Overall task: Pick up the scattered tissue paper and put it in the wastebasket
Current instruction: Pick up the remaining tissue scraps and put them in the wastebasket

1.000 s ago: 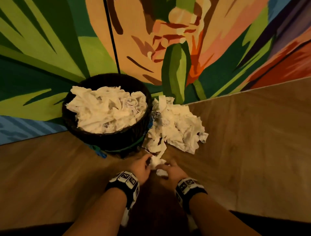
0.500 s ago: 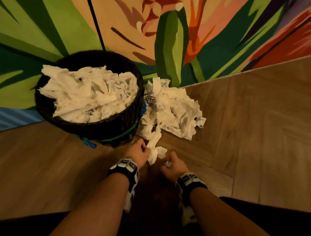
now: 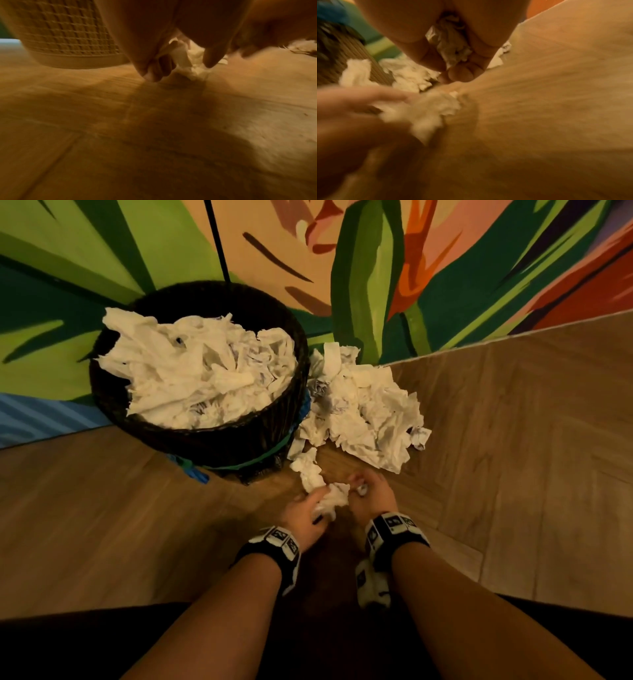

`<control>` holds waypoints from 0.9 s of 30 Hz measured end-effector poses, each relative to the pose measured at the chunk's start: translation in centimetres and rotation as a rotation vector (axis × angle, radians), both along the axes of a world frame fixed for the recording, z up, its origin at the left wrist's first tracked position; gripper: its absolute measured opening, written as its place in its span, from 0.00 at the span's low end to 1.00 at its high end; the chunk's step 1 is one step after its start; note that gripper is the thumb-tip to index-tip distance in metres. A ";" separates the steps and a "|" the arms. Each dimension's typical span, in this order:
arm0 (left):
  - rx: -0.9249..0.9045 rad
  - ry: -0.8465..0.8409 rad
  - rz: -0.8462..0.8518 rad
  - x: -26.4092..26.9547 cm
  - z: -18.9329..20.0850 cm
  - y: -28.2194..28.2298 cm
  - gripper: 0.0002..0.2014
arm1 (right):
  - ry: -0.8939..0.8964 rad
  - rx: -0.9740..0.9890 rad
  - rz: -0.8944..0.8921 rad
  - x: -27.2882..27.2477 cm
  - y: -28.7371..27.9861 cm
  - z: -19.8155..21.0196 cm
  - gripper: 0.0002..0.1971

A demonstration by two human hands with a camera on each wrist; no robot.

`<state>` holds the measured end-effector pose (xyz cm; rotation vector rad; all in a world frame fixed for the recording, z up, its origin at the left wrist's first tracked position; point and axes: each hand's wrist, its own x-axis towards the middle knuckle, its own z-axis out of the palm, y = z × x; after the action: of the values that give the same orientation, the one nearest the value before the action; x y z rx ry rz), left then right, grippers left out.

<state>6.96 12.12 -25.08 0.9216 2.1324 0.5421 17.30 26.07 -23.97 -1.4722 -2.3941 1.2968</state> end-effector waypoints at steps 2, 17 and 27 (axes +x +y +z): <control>-0.048 0.020 -0.057 0.3 -0.8 0.3 0.28 | 0.089 0.058 0.014 -1.3 0.1 0.6 0.17; -0.201 0.080 -0.208 -0.3 -1.1 -2.2 0.15 | -0.412 0.044 0.627 -6.7 -2.8 -0.9 0.14; -0.093 -0.061 0.072 -2.3 -1.3 -7.0 0.18 | -0.069 -0.191 -0.079 -3.1 0.0 0.8 0.18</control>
<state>4.68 5.14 -26.41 0.7698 2.1234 0.4967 14.18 26.09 -23.12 -1.6669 -2.2808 1.5168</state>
